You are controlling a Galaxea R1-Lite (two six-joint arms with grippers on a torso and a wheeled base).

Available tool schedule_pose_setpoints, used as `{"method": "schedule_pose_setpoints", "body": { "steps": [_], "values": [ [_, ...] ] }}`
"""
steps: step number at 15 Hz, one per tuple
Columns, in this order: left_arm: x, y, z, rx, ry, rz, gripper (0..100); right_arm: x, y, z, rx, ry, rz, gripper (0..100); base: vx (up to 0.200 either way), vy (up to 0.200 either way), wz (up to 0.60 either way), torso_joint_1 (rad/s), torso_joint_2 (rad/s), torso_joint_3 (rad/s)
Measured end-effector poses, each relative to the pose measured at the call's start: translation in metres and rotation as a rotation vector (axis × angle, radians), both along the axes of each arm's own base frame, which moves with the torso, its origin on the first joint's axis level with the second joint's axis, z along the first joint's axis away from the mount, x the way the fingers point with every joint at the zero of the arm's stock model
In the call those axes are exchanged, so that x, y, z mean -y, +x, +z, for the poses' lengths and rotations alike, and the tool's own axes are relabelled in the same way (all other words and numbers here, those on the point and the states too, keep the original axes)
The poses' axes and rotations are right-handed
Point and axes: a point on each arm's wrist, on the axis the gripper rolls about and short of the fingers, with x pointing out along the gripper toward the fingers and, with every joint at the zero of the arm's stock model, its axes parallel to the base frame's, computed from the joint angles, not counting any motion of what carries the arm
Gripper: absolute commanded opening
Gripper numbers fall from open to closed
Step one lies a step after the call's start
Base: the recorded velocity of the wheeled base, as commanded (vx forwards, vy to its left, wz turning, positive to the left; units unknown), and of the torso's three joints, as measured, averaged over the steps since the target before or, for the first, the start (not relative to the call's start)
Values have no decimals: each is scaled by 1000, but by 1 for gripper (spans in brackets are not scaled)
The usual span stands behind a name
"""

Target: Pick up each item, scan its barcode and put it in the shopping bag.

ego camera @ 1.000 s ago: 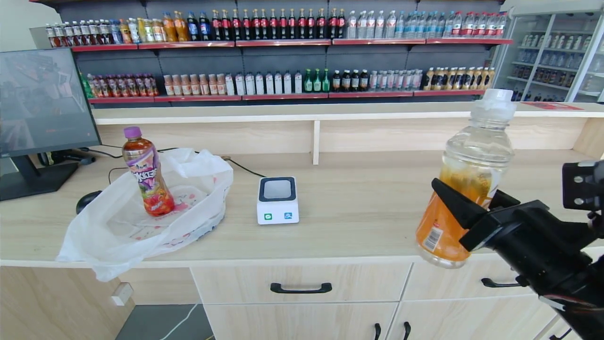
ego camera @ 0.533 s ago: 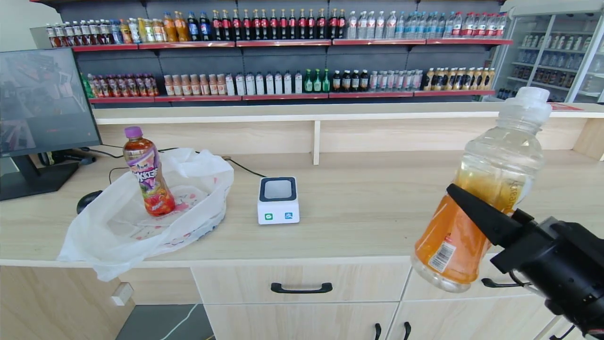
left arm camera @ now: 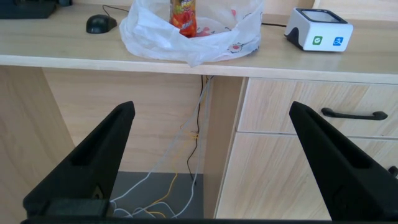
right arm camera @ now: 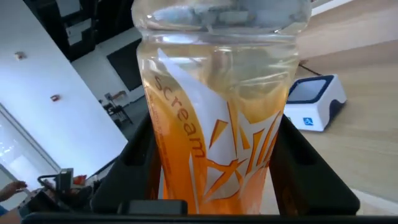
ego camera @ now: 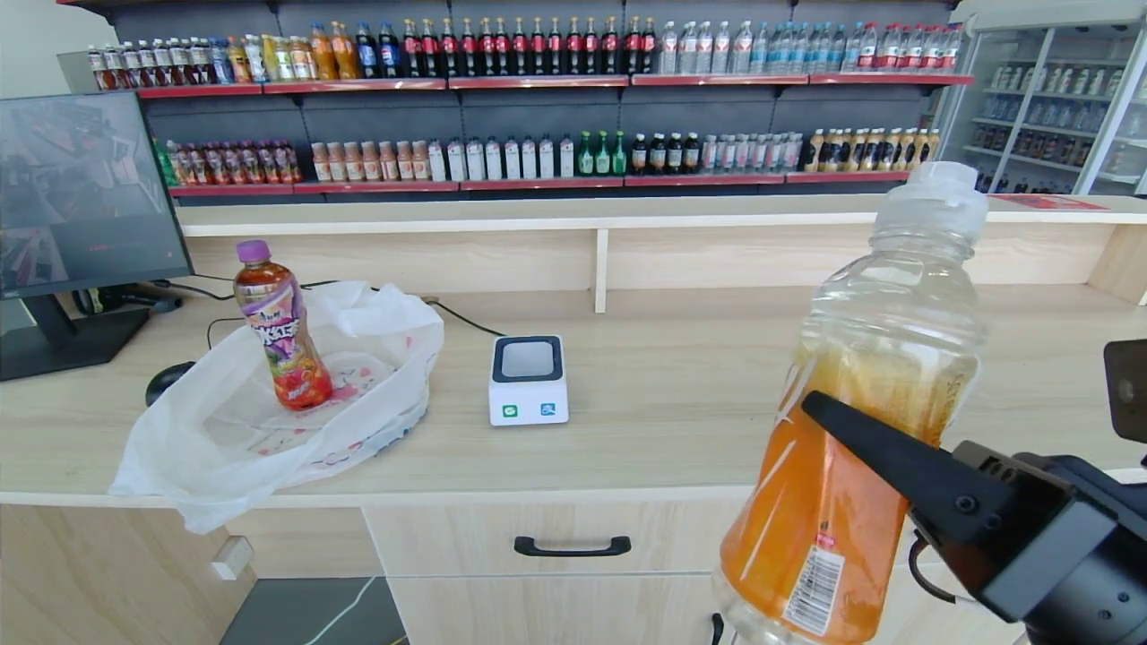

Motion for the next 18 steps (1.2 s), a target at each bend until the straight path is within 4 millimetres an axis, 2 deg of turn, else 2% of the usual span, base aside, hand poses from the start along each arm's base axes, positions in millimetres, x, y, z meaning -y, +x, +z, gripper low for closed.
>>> {"method": "schedule_pose_setpoints", "body": {
  "steps": [6, 10, 18],
  "values": [
    [0, 0, 0, 0, 0, 0, 100, -27, 6, 32, -19, 186, 130, 0, 0, 0, 0, 0, 0, 0],
    [0, 0, 0, 0, 0, 0, 100, -38, 7, 37, -36, 222, 173, 0, 0, 0, 0, 0, 0, 0],
    [0, 0, 0, 0, 0, 0, 100, -42, 8, 45, -17, 245, 185, 0, 0, 0, 0, 0, 0, 0]
  ]
}}
